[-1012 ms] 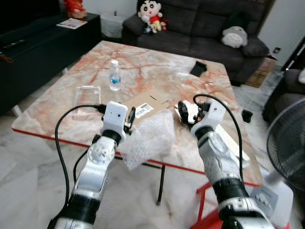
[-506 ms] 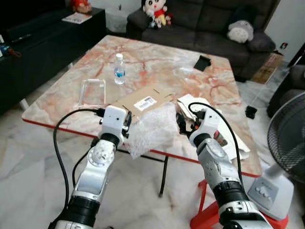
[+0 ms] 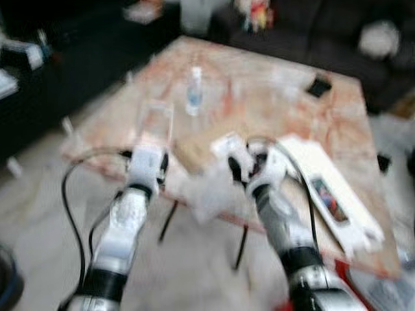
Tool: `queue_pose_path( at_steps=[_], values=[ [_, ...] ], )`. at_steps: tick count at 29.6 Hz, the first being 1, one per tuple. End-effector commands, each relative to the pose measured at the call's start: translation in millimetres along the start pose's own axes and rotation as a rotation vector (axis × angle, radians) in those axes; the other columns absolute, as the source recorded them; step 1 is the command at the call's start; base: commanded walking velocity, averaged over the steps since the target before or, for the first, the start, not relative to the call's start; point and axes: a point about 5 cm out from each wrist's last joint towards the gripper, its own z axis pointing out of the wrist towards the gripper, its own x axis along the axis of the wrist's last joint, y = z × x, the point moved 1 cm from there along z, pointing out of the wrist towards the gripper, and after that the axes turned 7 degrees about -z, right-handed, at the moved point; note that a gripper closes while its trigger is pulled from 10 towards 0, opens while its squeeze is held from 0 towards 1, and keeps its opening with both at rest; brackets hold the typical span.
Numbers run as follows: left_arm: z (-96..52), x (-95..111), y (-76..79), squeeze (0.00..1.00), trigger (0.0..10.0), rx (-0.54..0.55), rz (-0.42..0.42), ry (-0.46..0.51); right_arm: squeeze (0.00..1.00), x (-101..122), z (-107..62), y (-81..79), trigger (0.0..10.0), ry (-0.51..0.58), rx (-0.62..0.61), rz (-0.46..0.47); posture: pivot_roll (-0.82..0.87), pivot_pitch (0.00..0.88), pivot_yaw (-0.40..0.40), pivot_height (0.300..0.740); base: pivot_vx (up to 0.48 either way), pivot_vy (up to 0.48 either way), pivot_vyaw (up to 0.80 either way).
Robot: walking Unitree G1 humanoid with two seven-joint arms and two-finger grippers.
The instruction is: Picking trash to rubbish bin
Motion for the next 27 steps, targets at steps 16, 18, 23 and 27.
queue_pose_path(
  at_steps=[16,18,23,27],
  values=[
    [0.6,13.3,31.3,0.0,10.0,-0.134,-0.061,0.063,0.0,8.2,-7.7,22.7,10.0,0.042,-0.047,0.023,0.01,0.082,-0.146,0.74,0.058,0.0,0.0],
    [-0.4,13.6,32.2,0.0,10.0,-0.146,-0.066,0.062,0.0,9.6,-8.3,23.4,10.0,0.041,-0.046,0.032,0.01,0.082,-0.146,0.74,0.0,0.0,0.0],
    [-3.0,11.8,34.3,0.0,10.0,-0.166,-0.063,0.051,0.0,13.7,-9.6,25.1,10.0,0.036,-0.04,0.052,0.01,0.084,-0.151,0.74,0.0,0.0,0.0],
    [-4.9,4.7,35.3,0.0,10.0,-0.166,-0.057,0.018,0.0,16.4,-11.2,19.1,10.0,-0.001,0.03,0.141,0.0,0.087,-0.156,0.74,0.0,0.0,0.0]
  ],
)
